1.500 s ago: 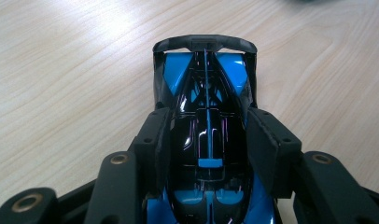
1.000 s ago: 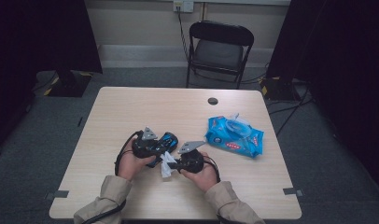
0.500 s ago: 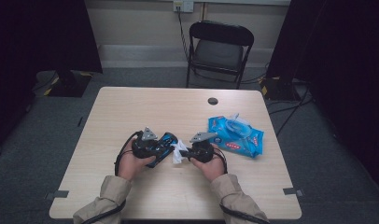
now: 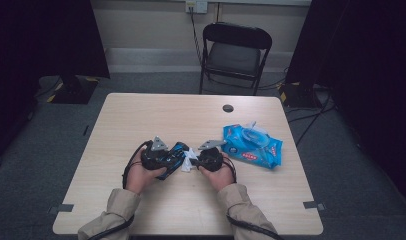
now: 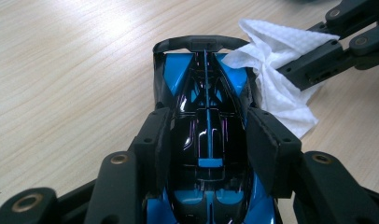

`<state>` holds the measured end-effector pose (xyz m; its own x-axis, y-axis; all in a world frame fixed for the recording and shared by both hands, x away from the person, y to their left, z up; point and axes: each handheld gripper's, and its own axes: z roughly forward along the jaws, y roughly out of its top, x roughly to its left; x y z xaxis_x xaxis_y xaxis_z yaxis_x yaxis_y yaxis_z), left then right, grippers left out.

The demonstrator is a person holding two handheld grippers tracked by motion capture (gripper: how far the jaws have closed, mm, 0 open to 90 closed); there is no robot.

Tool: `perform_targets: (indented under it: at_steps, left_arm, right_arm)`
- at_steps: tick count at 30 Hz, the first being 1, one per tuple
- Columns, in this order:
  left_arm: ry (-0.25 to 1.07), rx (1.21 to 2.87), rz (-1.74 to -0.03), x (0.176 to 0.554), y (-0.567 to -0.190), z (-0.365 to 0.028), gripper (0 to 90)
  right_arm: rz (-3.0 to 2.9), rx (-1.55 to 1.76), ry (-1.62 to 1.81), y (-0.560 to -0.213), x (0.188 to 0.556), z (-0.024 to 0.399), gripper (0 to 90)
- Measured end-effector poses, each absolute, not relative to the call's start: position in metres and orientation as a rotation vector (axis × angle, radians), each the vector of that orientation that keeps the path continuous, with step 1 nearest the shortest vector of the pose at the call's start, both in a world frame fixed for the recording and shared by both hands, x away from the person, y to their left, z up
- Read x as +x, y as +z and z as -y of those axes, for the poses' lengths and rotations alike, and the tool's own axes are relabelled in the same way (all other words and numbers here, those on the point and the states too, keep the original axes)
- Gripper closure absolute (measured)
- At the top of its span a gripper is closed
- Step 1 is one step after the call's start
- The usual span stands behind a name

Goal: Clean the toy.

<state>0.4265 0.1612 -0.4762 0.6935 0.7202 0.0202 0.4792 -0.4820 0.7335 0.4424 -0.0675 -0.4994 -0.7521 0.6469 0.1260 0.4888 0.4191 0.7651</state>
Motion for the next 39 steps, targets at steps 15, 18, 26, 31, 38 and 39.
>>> perform_targets:
  at_steps: [15,18,26,31,38,39]
  left_arm:
    - [0.407,2.171,-0.926,0.426,-0.476,-0.161,51.2]
    - [0.415,2.181,-0.918,0.426,-0.475,-0.161,51.2]
    - [0.42,2.18,-0.921,0.426,-0.475,-0.161,51.2]
    - [0.407,2.173,-0.928,0.426,-0.475,-0.161,51.2]
    - [0.402,2.171,-0.935,0.426,-0.475,-0.16,51.2]
    - [0.405,2.18,-0.929,0.426,-0.475,-0.16,51.2]
  right_arm:
    - [-2.528,0.968,1.249,-0.501,0.433,0.056,81.4]
    - [-2.545,0.95,1.26,-0.501,0.43,0.052,81.4]
    - [-2.589,0.896,1.276,-0.501,0.421,0.039,81.4]
    - [-2.607,0.876,1.29,-0.501,0.416,0.034,81.4]
    - [-2.626,0.856,1.309,-0.502,0.411,0.03,81.4]
    - [-2.63,0.851,1.311,-0.502,0.41,0.03,81.4]
